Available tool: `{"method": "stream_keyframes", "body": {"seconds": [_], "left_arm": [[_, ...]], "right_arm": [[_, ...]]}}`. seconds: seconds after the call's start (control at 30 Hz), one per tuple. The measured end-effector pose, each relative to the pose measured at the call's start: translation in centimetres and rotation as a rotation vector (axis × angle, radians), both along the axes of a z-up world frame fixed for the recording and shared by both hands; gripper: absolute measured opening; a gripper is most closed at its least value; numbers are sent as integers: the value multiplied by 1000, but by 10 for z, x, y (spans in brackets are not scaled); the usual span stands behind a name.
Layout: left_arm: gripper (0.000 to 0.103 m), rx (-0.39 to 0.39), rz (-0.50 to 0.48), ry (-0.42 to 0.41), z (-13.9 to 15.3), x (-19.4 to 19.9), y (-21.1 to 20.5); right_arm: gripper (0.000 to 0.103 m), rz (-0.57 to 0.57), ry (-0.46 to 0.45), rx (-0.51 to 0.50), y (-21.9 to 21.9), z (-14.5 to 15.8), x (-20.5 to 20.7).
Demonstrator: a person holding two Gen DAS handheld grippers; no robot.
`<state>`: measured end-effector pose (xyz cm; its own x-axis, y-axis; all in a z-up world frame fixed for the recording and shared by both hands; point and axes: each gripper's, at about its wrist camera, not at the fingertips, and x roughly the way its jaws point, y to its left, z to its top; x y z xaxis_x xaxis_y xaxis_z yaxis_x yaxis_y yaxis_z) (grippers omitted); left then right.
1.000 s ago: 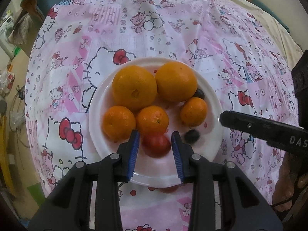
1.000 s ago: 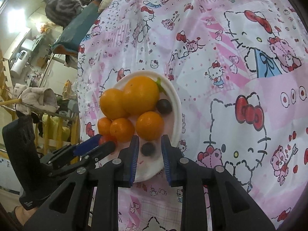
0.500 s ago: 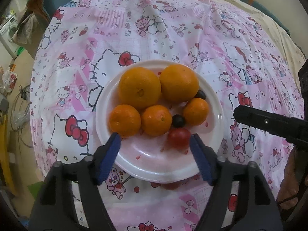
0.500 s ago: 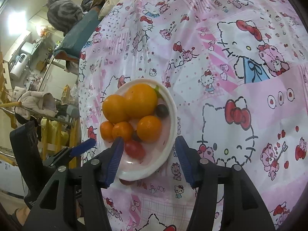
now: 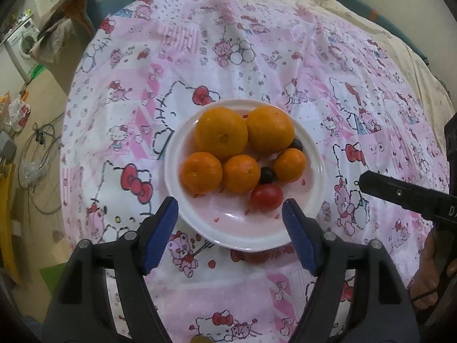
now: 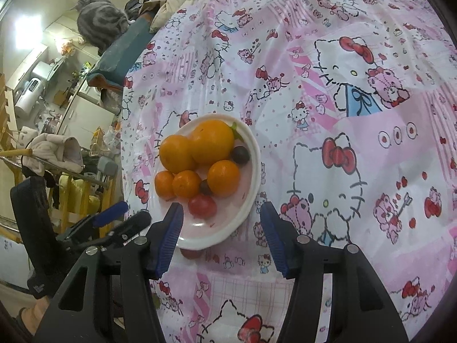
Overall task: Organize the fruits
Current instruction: 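Withdraw both open tools from the plate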
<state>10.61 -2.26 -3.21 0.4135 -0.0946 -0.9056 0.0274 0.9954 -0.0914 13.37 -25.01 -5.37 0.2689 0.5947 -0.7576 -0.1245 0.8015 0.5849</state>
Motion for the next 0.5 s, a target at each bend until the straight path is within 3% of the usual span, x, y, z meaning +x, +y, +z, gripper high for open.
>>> {"method": "stream_keyframes", "body": {"seconds": [0.13, 0.5], "left_arm": [[72, -2, 20, -43, 14, -14, 8], [72, -17, 47, -58, 25, -51, 27]], "right_arm": [[72, 3, -30, -8, 1, 10, -11], [73, 22, -26, -1, 10, 11, -39]]}}
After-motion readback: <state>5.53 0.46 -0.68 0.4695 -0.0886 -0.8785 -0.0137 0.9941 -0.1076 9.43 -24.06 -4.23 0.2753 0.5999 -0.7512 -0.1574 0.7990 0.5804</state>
